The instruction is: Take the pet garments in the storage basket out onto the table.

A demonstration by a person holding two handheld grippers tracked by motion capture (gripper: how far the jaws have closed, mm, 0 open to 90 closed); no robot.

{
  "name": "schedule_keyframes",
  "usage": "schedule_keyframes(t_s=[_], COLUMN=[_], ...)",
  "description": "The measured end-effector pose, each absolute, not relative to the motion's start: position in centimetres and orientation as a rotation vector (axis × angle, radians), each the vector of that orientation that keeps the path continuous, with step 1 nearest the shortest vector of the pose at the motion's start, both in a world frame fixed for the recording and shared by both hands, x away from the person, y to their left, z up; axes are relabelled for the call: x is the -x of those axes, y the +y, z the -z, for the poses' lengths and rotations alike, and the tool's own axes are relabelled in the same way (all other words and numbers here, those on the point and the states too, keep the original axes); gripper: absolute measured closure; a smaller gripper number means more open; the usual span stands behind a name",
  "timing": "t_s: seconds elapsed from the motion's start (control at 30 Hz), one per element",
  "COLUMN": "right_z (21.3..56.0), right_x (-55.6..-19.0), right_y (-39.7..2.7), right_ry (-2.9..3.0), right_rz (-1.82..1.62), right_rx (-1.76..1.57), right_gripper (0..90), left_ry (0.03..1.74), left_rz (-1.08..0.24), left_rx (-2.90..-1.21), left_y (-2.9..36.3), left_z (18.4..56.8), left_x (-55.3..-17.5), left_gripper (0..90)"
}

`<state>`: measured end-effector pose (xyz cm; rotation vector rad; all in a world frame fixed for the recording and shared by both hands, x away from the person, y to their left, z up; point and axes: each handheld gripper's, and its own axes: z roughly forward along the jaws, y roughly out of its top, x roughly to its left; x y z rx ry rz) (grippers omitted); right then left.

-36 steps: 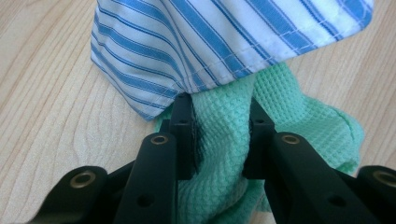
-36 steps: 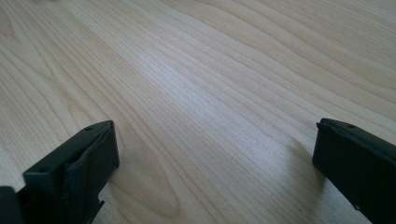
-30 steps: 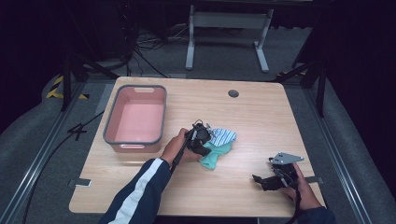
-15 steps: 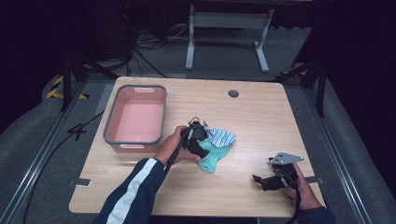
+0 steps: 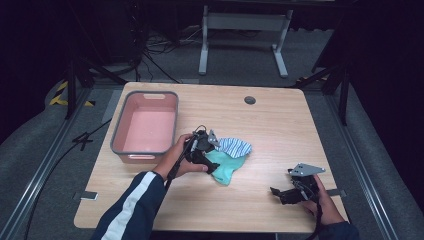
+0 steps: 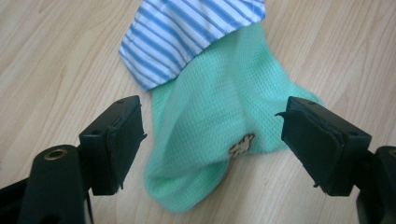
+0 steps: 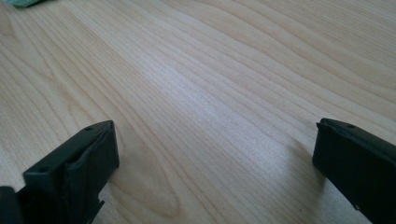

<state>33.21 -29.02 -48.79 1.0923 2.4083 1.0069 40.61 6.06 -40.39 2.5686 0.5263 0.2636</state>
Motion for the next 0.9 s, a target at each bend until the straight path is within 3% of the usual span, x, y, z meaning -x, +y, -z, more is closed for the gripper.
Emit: schedule_keyframes(t_s=[0.9], right_z=[48.8], right_x=[-33.2], right_y=[-29.0], right_ry=[2.408], right_rz=[-1.007], right_rx=[-1.093], right_gripper=[0.6], left_ry=[0.417], left_rz=[-0.359], left_rx=[-2.673], left_y=[10.4], left_z=[41.3], left_x=[-36.3], left_gripper=[21.9])
